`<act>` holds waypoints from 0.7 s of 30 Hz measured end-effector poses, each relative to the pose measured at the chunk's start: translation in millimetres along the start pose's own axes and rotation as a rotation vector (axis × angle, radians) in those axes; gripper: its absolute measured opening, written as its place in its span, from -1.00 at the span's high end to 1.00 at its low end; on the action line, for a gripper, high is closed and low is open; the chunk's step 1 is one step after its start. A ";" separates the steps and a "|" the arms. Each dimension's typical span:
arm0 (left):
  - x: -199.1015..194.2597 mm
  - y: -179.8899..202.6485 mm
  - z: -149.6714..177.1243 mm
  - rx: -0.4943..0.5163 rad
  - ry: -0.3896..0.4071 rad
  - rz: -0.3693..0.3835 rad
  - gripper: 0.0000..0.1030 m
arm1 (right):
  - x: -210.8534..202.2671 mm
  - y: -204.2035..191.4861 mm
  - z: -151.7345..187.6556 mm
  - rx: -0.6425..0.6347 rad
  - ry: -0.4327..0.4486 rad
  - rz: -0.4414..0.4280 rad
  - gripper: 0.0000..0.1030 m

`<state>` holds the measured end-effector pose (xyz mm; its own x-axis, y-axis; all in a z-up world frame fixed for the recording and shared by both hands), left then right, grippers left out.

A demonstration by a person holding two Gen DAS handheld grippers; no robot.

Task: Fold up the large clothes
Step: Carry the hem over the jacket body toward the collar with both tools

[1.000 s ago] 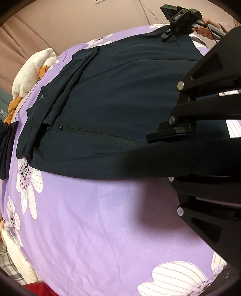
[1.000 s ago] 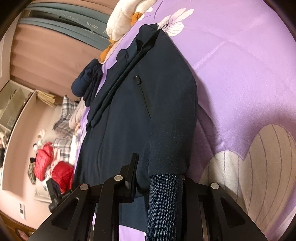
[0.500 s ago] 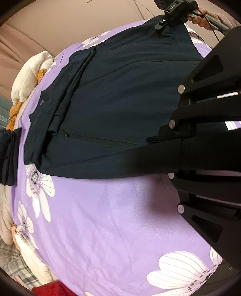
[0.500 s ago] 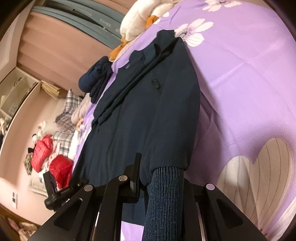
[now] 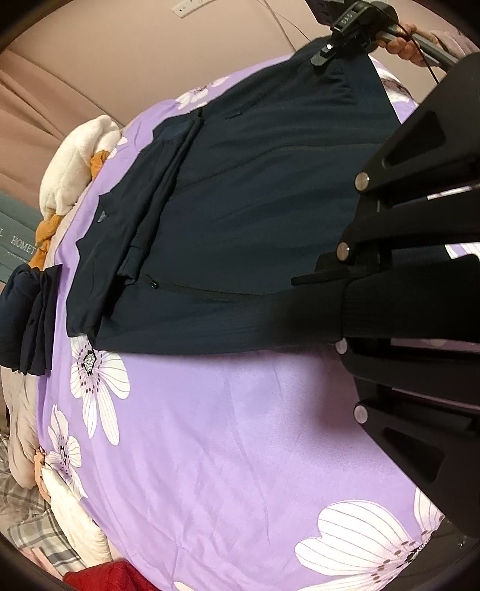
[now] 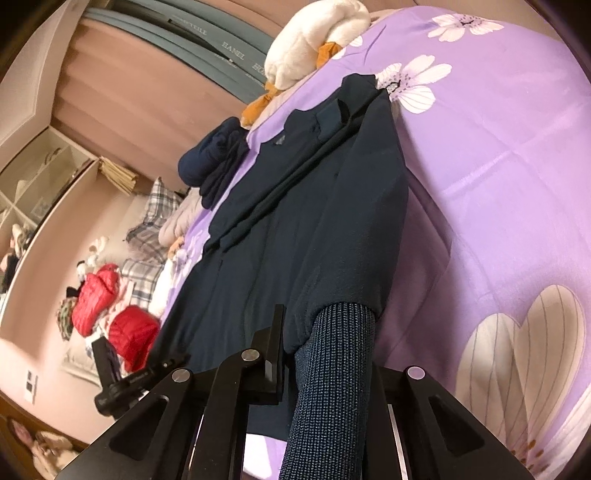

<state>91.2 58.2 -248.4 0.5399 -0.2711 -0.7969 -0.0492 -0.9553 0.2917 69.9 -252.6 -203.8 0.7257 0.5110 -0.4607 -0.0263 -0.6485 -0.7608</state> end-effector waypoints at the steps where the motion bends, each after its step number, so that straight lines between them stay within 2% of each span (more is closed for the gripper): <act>1: -1.8 1.2 -0.1 0.000 0.005 0.005 0.84 | 0.6 -0.6 -0.1 0.002 0.002 -0.005 0.74; 5: -11.2 6.5 -1.5 0.028 0.036 0.011 0.84 | -2.0 -6.4 -0.4 0.004 0.022 -0.048 0.75; 13: -17.2 8.0 -2.7 0.023 0.048 0.031 0.84 | -9.5 -9.4 -1.3 0.042 0.042 -0.120 0.75; 21: -29.4 13.2 -6.0 0.043 0.073 0.036 0.84 | -12.1 -17.8 -0.2 0.016 0.036 -0.131 0.75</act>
<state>79.8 54.3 -218.0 0.5969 -0.2973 -0.7452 -0.1049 -0.9498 0.2949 61.7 -247.4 -184.6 0.7475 0.5704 -0.3405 0.0598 -0.5682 -0.8207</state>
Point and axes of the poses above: each gripper's, at about its wrist camera, not at the fingertips, and x roughly the way its jaws point, y to its right, z to its underside, the point moved 8 cm from there along x, roughly the way its jaws point, and after that the axes turned 3 degrees about -z, right-handed, at the moved point
